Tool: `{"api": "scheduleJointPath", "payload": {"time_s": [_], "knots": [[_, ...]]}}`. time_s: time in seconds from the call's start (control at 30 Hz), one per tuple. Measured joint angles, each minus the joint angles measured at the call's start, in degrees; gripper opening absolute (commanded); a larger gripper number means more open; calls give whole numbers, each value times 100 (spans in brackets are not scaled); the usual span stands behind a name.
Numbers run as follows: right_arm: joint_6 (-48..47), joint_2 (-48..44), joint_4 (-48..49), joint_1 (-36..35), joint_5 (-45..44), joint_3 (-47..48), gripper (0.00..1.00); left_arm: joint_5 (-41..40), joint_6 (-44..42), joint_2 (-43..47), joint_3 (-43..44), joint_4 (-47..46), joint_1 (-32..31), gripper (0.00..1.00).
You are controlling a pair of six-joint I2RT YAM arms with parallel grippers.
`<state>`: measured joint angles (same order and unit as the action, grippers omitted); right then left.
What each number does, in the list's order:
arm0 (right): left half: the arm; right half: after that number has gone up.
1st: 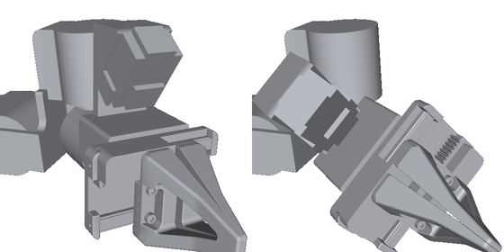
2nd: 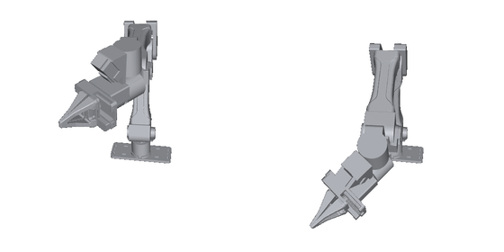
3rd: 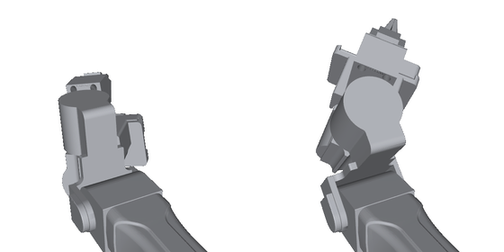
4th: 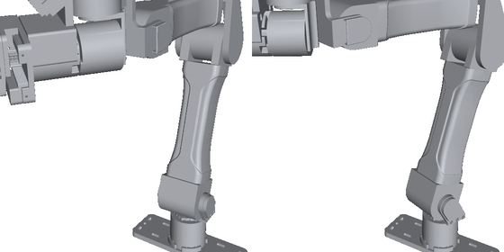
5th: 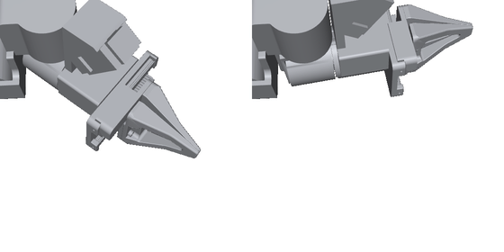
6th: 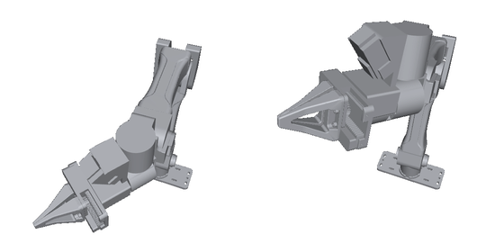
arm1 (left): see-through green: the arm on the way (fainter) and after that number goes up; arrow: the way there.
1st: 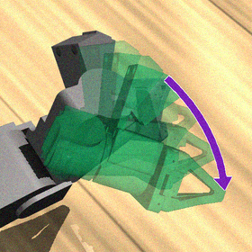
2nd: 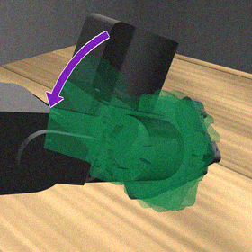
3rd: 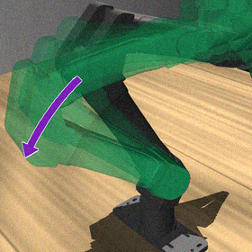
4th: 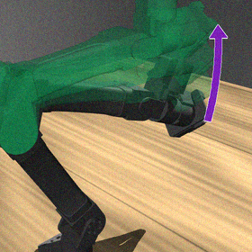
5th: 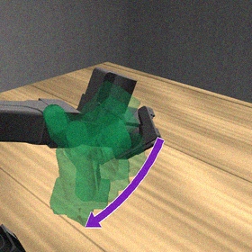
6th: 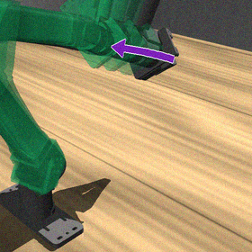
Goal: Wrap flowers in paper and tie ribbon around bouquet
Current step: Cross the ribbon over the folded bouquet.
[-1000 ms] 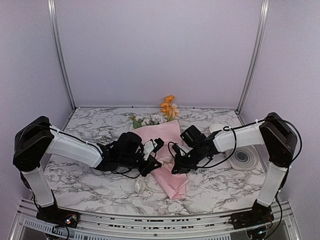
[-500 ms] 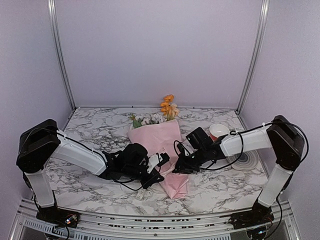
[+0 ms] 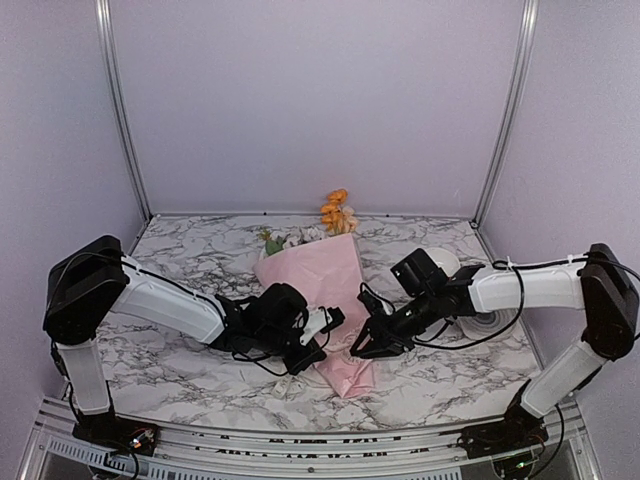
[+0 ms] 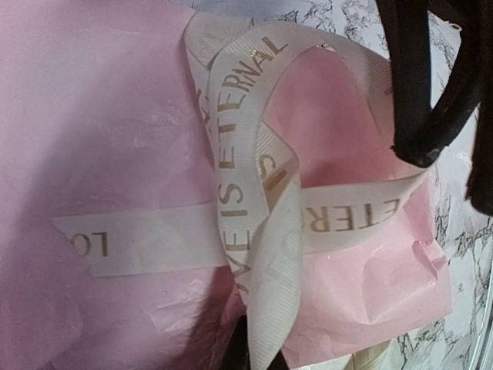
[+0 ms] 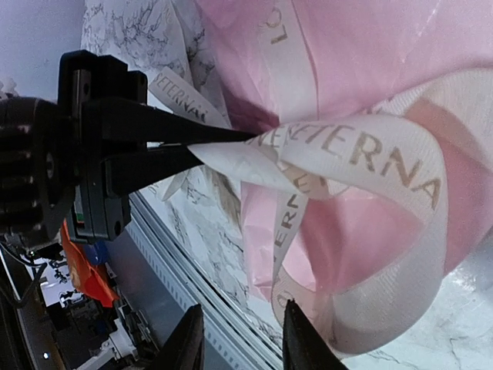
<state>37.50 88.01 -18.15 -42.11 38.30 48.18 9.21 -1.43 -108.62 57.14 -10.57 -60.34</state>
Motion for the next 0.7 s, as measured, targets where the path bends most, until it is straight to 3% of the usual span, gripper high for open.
{"api": "scheduleJointPath", "payload": {"time_s": [0.2,0.37,0.7], "knots": [[-577,-26,-835,433,267,472,34,-26,-57,-11,13,81,0,0],[-1071,269,-1274,730,140,1392,32,-28,-55,-11,13,87,0,0],[-1624,2028,-1233,402,-785,2835,30,-31,-48,-11,-26,52,0,0]]}}
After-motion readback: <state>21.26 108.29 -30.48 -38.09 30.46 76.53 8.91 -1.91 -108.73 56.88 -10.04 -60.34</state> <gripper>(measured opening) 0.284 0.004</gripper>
